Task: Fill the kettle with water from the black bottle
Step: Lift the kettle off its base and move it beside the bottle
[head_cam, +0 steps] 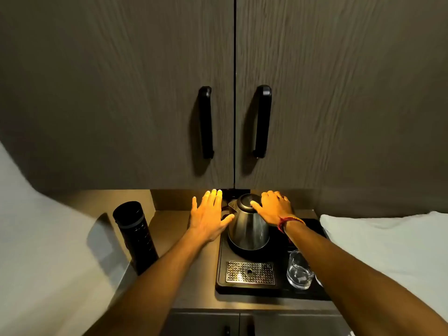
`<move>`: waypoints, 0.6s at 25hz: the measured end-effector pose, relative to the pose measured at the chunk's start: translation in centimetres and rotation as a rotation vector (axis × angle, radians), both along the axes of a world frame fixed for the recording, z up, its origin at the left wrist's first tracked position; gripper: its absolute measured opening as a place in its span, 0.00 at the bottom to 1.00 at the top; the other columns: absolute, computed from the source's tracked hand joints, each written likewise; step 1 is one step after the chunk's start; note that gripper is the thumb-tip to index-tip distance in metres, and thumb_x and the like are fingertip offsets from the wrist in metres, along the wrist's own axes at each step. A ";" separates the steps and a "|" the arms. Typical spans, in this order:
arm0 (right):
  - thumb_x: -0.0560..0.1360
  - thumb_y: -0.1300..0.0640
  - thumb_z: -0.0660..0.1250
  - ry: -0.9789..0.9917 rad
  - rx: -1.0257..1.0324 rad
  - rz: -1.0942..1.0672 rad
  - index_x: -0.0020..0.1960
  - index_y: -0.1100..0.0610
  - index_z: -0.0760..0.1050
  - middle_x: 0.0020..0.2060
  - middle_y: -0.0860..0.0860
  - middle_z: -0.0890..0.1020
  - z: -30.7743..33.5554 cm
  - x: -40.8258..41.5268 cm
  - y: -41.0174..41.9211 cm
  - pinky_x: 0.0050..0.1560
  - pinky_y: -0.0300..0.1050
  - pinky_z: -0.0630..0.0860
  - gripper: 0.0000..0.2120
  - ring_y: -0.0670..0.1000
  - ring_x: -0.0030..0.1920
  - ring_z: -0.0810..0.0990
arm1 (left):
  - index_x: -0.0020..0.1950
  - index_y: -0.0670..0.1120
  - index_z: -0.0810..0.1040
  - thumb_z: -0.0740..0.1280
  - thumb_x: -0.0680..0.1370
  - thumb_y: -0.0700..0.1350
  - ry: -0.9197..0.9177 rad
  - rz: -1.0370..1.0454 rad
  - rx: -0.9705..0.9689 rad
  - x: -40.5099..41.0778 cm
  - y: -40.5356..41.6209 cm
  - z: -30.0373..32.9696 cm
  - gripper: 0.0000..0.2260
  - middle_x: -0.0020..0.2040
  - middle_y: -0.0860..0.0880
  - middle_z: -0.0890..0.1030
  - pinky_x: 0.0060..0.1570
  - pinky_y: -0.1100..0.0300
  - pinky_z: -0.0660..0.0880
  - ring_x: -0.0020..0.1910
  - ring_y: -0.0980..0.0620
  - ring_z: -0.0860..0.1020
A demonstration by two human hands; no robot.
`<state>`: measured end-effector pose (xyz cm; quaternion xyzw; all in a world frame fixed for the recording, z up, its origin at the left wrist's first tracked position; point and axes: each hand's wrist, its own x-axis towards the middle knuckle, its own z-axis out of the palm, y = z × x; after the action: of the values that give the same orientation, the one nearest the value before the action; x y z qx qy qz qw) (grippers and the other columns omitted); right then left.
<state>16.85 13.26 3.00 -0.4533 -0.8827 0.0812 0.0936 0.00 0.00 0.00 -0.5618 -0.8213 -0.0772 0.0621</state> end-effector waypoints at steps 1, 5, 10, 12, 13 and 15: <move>0.76 0.37 0.54 -0.036 -0.024 -0.014 0.59 0.60 0.74 0.58 0.58 0.79 0.0 -0.5 0.5 0.62 0.57 0.72 0.28 0.59 0.60 0.76 | 0.81 0.47 0.49 0.51 0.78 0.69 0.003 0.017 -0.003 -0.1 0.6 -0.1 0.39 0.81 0.46 0.54 0.74 0.38 0.48 0.80 0.47 0.50; 0.74 0.42 0.60 0.006 -0.171 -0.018 0.37 0.54 0.73 0.38 0.57 0.79 -0.3 -2.3 1.4 0.45 0.53 0.77 0.17 0.60 0.44 0.81 | 0.79 0.47 0.57 0.51 0.78 0.69 0.037 0.038 -0.027 -0.9 2.2 -1.1 0.36 0.78 0.46 0.61 0.74 0.37 0.50 0.78 0.47 0.57; 0.68 0.46 0.58 0.054 -0.454 -0.050 0.31 0.52 0.60 0.28 0.52 0.66 0.4 -1.9 1.7 0.39 0.48 0.65 0.14 0.54 0.30 0.65 | 0.68 0.47 0.72 0.52 0.78 0.70 0.068 0.029 -0.017 -1.5 3.1 -1.0 0.32 0.67 0.46 0.76 0.69 0.40 0.62 0.68 0.45 0.72; 0.76 0.49 0.57 0.086 -0.524 -0.126 0.31 0.54 0.63 0.30 0.54 0.70 -0.6 -0.2 3.1 0.46 0.50 0.67 0.16 0.54 0.35 0.69 | 0.59 0.47 0.77 0.52 0.78 0.70 0.084 0.015 0.016 -1.5 3.4 -0.7 0.30 0.58 0.46 0.80 0.61 0.45 0.68 0.60 0.45 0.77; 0.78 0.52 0.56 0.136 -0.559 -0.137 0.35 0.54 0.67 0.37 0.56 0.75 -0.9 0.8 3.5 0.51 0.52 0.69 0.14 0.57 0.42 0.73 | 0.53 0.48 0.77 0.51 0.78 0.70 0.093 0.008 0.024 -1.6 3.5 -0.5 0.29 0.52 0.46 0.81 0.56 0.48 0.70 0.55 0.45 0.78; 0.79 0.56 0.57 0.287 -0.666 -0.208 0.49 0.61 0.75 0.56 0.62 0.79 -2.0 2.0 5.2 0.62 0.59 0.73 0.10 0.62 0.56 0.77 | 0.41 0.49 0.73 0.50 0.77 0.71 0.122 -0.011 0.015 -1.6 3.7 0.0 0.28 0.39 0.48 0.76 0.41 0.54 0.68 0.42 0.48 0.78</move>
<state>18.80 18.43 0.98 -0.5303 -0.7350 0.4165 0.0715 -1.64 3.70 0.05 -0.5696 -0.8122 -0.0493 0.1160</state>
